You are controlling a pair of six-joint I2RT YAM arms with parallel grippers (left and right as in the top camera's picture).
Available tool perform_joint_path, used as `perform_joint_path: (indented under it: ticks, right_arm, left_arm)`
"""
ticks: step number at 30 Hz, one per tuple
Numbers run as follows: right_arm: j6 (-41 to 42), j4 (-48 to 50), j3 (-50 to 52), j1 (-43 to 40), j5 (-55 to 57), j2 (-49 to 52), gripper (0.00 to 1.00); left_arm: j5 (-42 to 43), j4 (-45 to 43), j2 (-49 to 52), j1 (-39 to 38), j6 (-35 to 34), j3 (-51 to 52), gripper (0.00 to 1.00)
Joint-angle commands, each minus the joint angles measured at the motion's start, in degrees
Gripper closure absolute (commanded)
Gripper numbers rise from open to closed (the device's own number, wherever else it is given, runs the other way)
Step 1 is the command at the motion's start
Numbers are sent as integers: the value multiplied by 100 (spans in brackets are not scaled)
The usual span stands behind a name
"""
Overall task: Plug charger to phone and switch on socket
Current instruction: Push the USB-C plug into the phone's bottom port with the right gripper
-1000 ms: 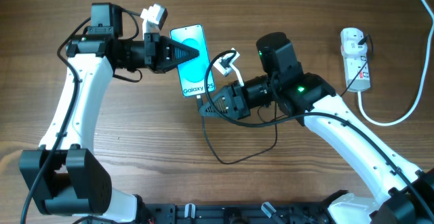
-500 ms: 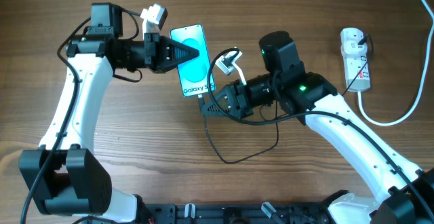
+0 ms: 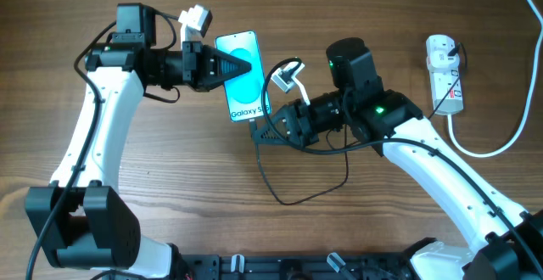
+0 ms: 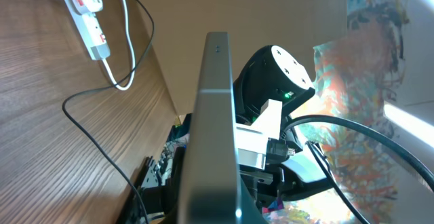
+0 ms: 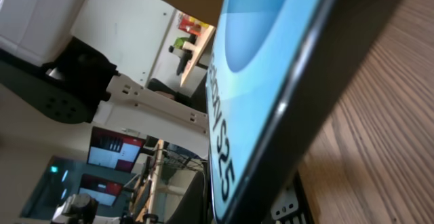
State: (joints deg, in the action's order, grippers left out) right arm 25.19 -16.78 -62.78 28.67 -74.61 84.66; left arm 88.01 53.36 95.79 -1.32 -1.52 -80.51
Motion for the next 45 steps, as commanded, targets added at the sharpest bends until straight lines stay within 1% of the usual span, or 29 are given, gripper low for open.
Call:
perform_joint_path:
  ticks: [1, 5, 11, 20, 35, 36, 39, 42, 45]
  right_arm:
    - [227, 424, -46, -138, 125, 63, 96]
    - [321, 564, -46, -155, 129, 63, 96]
    - [321, 564, -46, -402, 131, 63, 96]
    - [337, 590, -46, -459, 522, 63, 96]
    - [393, 636, -46, -529, 376, 63, 96]
    - [396, 629, -46, -529, 356, 63, 95]
    - [393, 616, -46, -529, 251, 63, 85]
    - [393, 546, -46, -529, 247, 63, 78]
    - [380, 535, -46, -529, 131, 63, 76]
  left_arm:
    - [109, 48, -96, -332, 240, -15, 96]
    - [105, 136, -96, -389, 245, -15, 96]
    - [105, 179, -96, -411, 264, -15, 96]
    - [90, 181, -96, -529, 262, -15, 96]
    - [87, 173, -96, -590, 262, -15, 96]
    - [87, 151, -96, -590, 262, -15, 96]
    - [87, 129, -96, -581, 262, -15, 96]
    - [90, 136, -96, -444, 254, -15, 96]
    - [90, 133, -96, -304, 238, -15, 96]
